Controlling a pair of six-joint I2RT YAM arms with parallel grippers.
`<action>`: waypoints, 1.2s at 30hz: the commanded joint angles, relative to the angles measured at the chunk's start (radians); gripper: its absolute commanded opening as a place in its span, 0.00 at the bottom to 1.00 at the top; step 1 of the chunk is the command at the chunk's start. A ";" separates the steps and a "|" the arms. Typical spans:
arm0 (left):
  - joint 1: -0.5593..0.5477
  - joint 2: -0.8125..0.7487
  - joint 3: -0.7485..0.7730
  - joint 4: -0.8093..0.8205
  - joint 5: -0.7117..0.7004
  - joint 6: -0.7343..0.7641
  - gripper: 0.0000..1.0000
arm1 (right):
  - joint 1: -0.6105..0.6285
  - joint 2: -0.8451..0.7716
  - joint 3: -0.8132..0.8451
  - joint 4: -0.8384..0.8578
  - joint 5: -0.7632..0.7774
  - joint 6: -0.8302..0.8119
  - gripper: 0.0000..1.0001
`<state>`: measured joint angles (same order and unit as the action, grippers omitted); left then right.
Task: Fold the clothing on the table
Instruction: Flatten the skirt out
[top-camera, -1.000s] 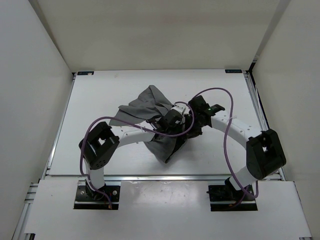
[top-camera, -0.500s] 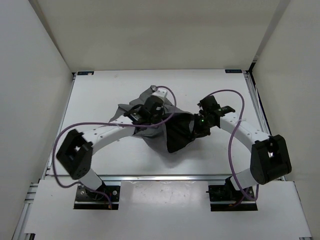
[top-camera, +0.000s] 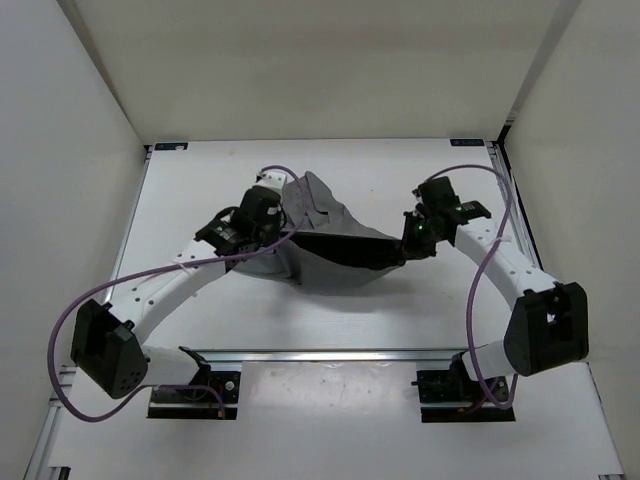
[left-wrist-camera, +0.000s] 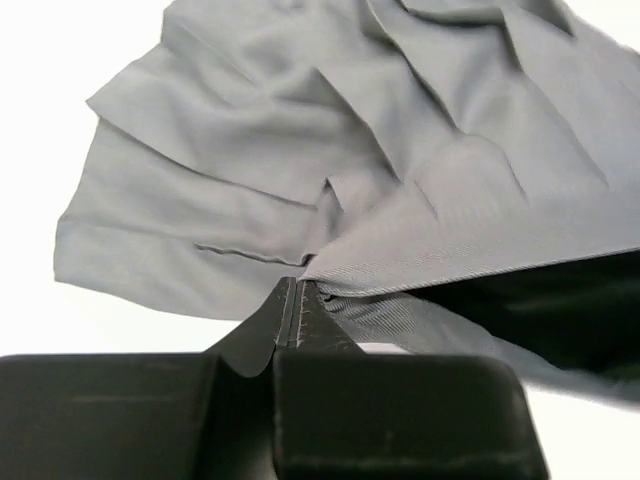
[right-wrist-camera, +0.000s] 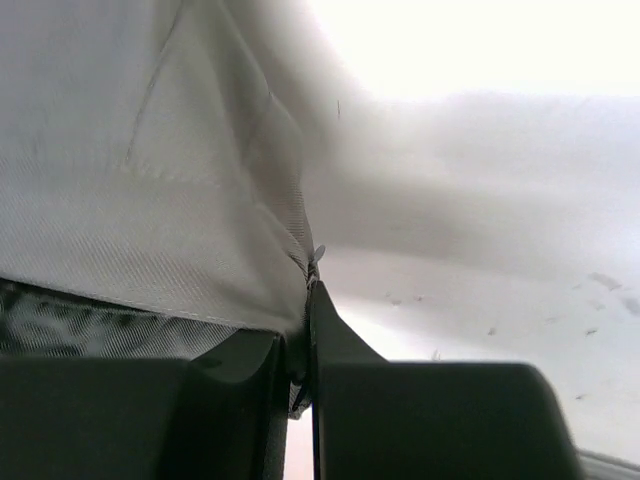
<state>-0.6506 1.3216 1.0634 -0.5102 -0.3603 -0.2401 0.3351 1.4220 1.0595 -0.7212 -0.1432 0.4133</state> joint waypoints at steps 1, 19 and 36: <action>0.092 -0.073 0.162 -0.082 0.021 0.035 0.00 | -0.076 -0.075 0.147 -0.035 0.061 -0.051 0.00; 0.318 -0.479 0.305 -0.218 0.494 -0.070 0.00 | 0.295 -0.468 0.368 -0.133 0.198 -0.283 0.00; 0.278 0.333 0.753 -0.209 0.419 0.093 0.00 | -0.194 0.150 0.552 0.192 -0.204 -0.258 0.00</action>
<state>-0.3687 1.5848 1.5612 -0.7200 0.1143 -0.2226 0.1612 1.5482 1.4162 -0.6273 -0.3508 0.1543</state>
